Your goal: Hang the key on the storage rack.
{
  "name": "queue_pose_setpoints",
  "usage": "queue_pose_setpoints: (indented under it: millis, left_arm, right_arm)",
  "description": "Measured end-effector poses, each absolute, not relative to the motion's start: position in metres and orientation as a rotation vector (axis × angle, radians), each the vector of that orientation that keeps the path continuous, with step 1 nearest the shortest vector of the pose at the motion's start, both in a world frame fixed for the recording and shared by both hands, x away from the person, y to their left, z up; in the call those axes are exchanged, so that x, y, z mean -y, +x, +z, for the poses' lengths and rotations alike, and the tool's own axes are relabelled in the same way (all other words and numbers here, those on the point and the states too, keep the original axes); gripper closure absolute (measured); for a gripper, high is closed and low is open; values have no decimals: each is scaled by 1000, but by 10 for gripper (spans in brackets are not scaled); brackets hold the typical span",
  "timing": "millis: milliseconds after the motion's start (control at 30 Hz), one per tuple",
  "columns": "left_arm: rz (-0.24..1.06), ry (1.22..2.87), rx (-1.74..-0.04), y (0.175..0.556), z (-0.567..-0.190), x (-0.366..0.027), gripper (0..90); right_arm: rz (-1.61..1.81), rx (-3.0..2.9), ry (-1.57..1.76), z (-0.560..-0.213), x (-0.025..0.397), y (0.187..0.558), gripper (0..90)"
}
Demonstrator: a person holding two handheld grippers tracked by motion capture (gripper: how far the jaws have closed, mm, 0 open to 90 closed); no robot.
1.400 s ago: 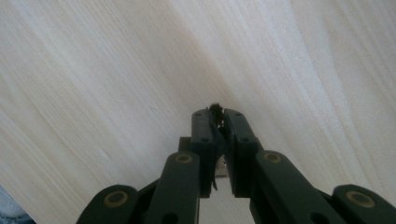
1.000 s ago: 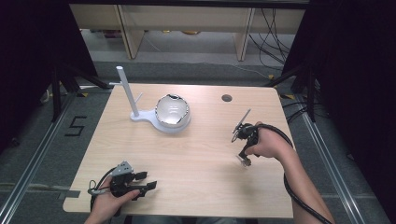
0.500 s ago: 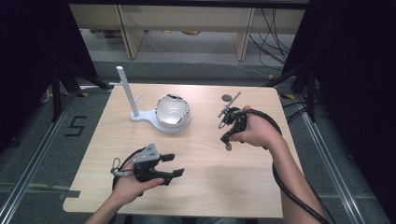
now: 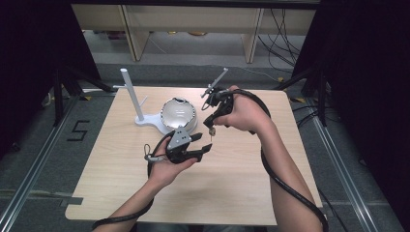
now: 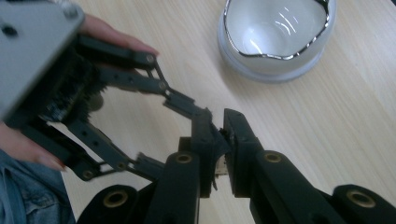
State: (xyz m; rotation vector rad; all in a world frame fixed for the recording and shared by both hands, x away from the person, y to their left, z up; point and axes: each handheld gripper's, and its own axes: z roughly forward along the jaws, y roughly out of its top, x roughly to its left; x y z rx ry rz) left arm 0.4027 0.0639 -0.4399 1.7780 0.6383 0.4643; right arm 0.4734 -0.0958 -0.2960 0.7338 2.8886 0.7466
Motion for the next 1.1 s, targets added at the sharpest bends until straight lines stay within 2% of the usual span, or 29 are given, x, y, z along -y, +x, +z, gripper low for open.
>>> queue_pose_setpoints:
  millis: [67,167,200,233,567,700,733,1100]
  left_arm:
    - [477,1760,-633,403,-441,-63,500]
    - [520,1732,-636,403,-443,-64,603]
    - [532,1741,-649,402,-442,-65,603]
    - [533,1736,-652,404,-444,-65,658]
    - [530,1738,-696,403,-449,-65,741]
    - [515,1734,-718,404,-450,-66,832]
    - [526,1727,-724,404,-449,-66,880]
    - [529,1749,-732,401,-441,-68,893]
  right_arm:
    - [745,-2888,731,-296,93,474,839]
    - [744,-2898,716,-295,84,475,839]
    - [744,-2898,716,-295,84,475,839]
    - [746,-2897,714,-295,81,476,839]
    - [758,-2896,723,-295,77,477,839]
    - [767,-2893,722,-294,77,477,838]
    - [770,-2888,728,-294,77,477,839]
    - [802,-2876,727,-291,80,476,838]
